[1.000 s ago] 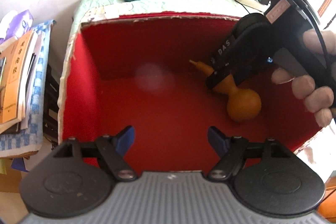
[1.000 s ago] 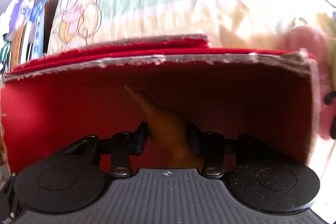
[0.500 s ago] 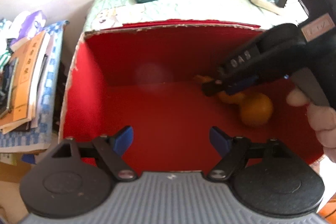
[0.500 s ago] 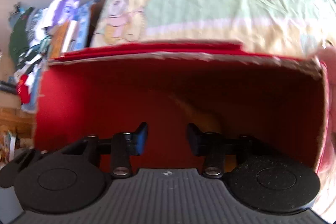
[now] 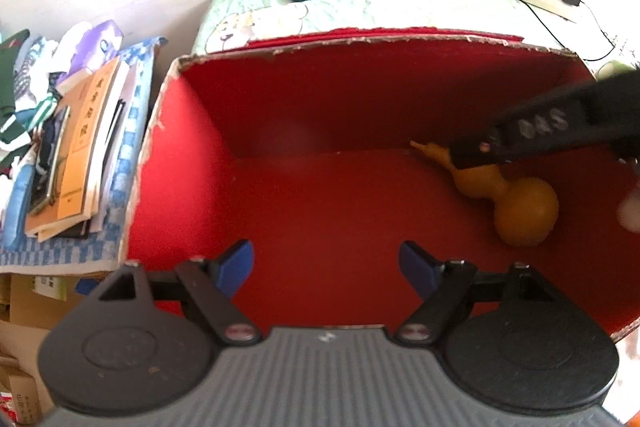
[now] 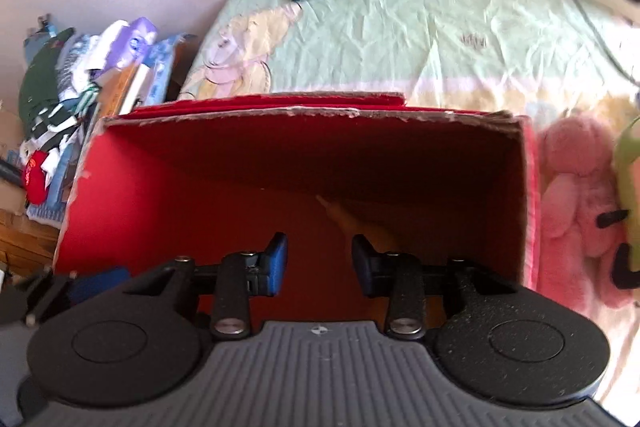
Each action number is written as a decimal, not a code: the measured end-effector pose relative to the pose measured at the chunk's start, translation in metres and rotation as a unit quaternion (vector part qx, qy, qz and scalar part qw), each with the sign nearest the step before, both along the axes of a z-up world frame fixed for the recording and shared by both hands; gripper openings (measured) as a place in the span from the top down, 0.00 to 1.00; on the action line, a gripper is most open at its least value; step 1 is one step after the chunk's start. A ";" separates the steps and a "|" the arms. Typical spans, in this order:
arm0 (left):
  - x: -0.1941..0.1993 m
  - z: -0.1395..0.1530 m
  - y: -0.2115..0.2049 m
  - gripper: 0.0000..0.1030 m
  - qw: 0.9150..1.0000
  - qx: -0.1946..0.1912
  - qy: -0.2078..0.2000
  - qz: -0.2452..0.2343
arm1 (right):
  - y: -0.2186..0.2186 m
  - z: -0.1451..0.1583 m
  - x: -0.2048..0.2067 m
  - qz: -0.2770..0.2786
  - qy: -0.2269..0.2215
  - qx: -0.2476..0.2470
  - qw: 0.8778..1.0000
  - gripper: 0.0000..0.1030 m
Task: Organize objects
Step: 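Withdraw the right gripper from the box toward the pine cone, then close the right gripper on the brown pine cone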
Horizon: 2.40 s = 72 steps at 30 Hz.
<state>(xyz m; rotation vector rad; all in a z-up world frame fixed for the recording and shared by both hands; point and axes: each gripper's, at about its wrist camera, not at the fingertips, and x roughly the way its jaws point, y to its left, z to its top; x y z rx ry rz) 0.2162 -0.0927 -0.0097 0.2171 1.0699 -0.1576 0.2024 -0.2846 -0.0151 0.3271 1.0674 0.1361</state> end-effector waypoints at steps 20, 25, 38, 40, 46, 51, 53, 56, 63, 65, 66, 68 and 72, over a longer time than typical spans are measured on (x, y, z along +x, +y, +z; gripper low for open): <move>-0.053 0.054 -0.026 0.22 0.997 0.003 -0.073 0.029 | -0.013 0.009 -0.076 -0.023 -0.162 0.010 0.986 0.41; -0.067 0.058 -0.033 0.22 0.996 0.001 -0.071 0.050 | -0.014 0.011 -0.090 -0.009 -0.170 0.003 0.985 0.40; -0.100 0.067 -0.028 0.22 0.996 -0.009 -0.071 0.044 | -0.014 0.010 -0.125 -0.032 -0.202 -0.009 0.979 0.34; -0.106 0.071 -0.022 0.22 0.996 -0.015 -0.076 0.031 | -0.012 0.012 -0.133 -0.049 -0.209 -0.015 0.977 0.34; -0.130 0.083 0.024 0.22 0.995 -0.059 -0.084 -0.007 | 0.002 0.014 -0.159 -0.092 -0.197 0.004 0.976 0.37; -0.157 0.084 0.084 0.22 0.993 -0.088 -0.078 -0.027 | 0.031 0.010 -0.180 -0.094 -0.177 0.053 0.978 0.42; -0.167 0.080 0.107 0.22 0.993 -0.088 -0.073 -0.026 | 0.048 0.008 -0.187 -0.083 -0.171 0.065 0.980 0.47; -0.182 0.071 0.138 0.21 0.994 -0.084 -0.060 -0.021 | 0.074 0.003 -0.193 -0.064 -0.155 0.081 0.982 0.47; -0.217 0.038 0.192 0.21 0.993 -0.111 -0.022 -0.026 | 0.122 -0.020 -0.189 -0.003 -0.079 0.159 0.984 0.47; -0.228 0.028 0.198 0.21 0.993 -0.114 -0.018 -0.038 | 0.133 -0.028 -0.187 0.014 -0.056 0.179 0.982 0.47; -0.233 0.021 0.199 0.21 0.992 -0.113 -0.016 -0.044 | 0.138 -0.032 -0.185 0.018 -0.045 0.186 0.981 0.47; -0.239 0.008 0.200 0.21 0.991 -0.119 -0.008 -0.055 | 0.147 -0.040 -0.182 0.026 -0.024 0.202 0.979 0.47; -0.239 -0.016 0.197 0.17 0.989 -0.137 0.001 -0.064 | 0.160 -0.057 -0.176 0.031 0.012 0.232 0.972 0.47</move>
